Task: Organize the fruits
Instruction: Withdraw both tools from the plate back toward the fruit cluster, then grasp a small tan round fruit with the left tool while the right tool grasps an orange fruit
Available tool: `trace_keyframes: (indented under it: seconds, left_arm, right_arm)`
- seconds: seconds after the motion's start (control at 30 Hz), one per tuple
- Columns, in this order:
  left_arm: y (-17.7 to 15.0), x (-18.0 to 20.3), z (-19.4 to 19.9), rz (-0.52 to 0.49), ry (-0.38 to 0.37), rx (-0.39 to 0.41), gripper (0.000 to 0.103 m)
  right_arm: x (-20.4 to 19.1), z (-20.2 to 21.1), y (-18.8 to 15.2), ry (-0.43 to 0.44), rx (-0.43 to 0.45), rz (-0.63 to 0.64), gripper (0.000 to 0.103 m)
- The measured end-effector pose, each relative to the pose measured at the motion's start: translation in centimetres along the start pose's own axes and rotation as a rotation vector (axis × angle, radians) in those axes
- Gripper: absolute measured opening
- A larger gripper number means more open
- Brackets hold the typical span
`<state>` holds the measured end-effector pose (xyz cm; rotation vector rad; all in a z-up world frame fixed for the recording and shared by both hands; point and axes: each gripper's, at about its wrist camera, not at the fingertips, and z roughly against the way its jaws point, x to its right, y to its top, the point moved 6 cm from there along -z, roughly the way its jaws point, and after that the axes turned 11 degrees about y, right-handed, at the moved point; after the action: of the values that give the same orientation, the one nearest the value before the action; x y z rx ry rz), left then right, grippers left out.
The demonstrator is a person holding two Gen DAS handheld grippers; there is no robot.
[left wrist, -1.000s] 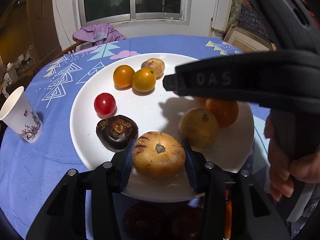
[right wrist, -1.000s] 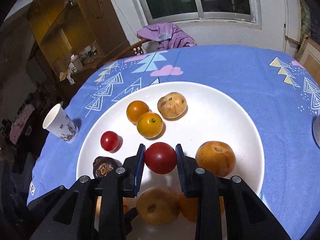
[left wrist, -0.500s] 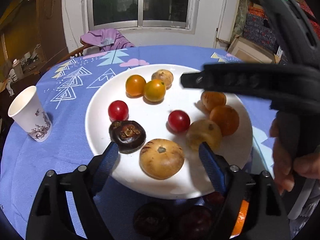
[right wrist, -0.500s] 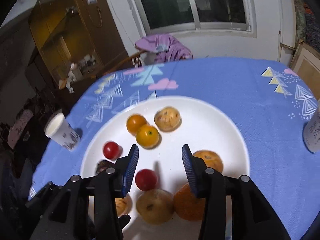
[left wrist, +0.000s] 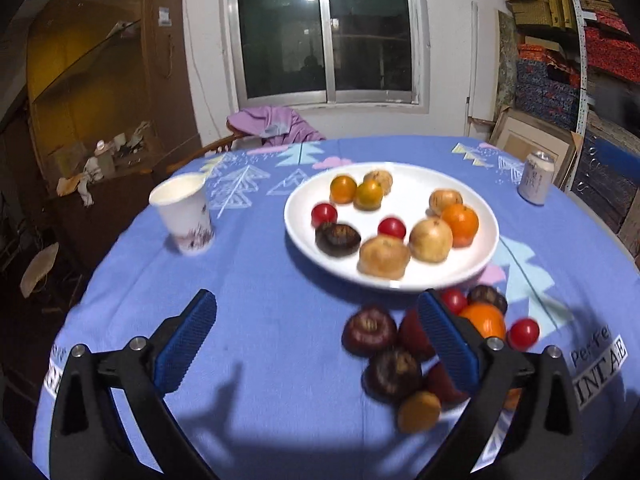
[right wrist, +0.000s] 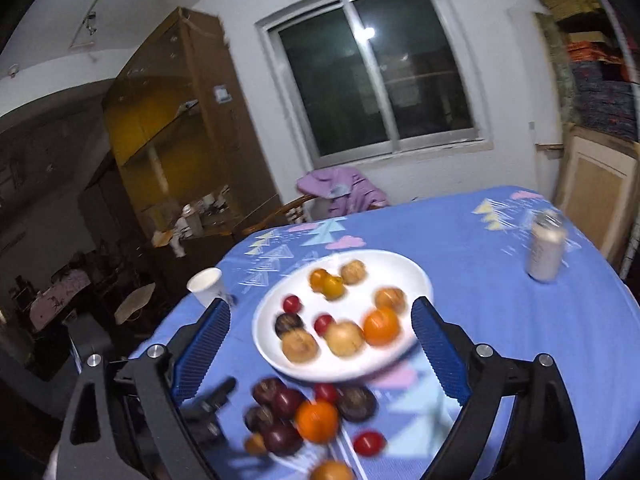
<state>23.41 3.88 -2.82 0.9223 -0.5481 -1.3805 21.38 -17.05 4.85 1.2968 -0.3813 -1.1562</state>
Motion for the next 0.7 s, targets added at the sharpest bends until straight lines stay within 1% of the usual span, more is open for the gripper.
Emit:
trace_keyframes:
  seconds: [0.07, 0.1, 0.13, 0.2, 0.23, 0.37, 0.43, 0.57, 0.63, 0.7]
  left_arm:
    - [-1.2, 0.3, 0.6, -0.016, 0.006, -0.010, 0.099]
    - [-1.7, 0.4, 0.9, -0.026, 0.013, -0.008, 0.099]
    - [-2.1, 0.5, 1.2, -0.036, 0.019, -0.005, 0.099]
    - [-2.7, 0.8, 1.6, -0.045, 0.020, -0.007, 0.099]
    - [-3.1, 0.9, 1.7, -0.045, 0.023, -0.011, 0.099]
    - [-4.5, 0.7, 1.5, -0.043, 0.011, -0.060, 0.099]
    - [-4.6, 0.7, 1.1, -0.038, 0.001, -0.083, 0.099]
    - [-5.2, 0.6, 0.2, -0.006, -0.065, -0.155, 0.099]
    - [-5.4, 0.7, 0.1, -0.001, -0.089, -0.170, 0.099]
    - [-5.5, 1.2, 0.2, -0.017, -0.100, -0.172, 0.099]
  right_arm:
    - [1.6, 1.8, -3.5, -0.089, 0.013, -0.017, 0.093]
    - [2.4, 2.2, -5.1, -0.142, -0.020, -0.030, 0.093]
    - [2.7, 2.4, -6.2, -0.150, -0.055, -0.042, 0.093]
    - [3.1, 2.6, -7.4, -0.121, -0.088, -0.083, 0.093]
    - [3.2, 2.6, -7.6, -0.132, -0.113, -0.088, 0.093]
    - [3.0, 2.5, -7.7, -0.156, -0.106, -0.068, 0.094]
    - [2.8, 2.3, -8.0, -0.162, -0.123, -0.060, 0.095]
    - [2.9, 1.6, -8.7, -0.183, -0.160, -0.058, 0.095]
    - [3.2, 1.4, -8.9, -0.185, -0.171, -0.069, 0.095]
    - [3.3, 1.3, -9.0, -0.183, -0.177, -0.077, 0.095]
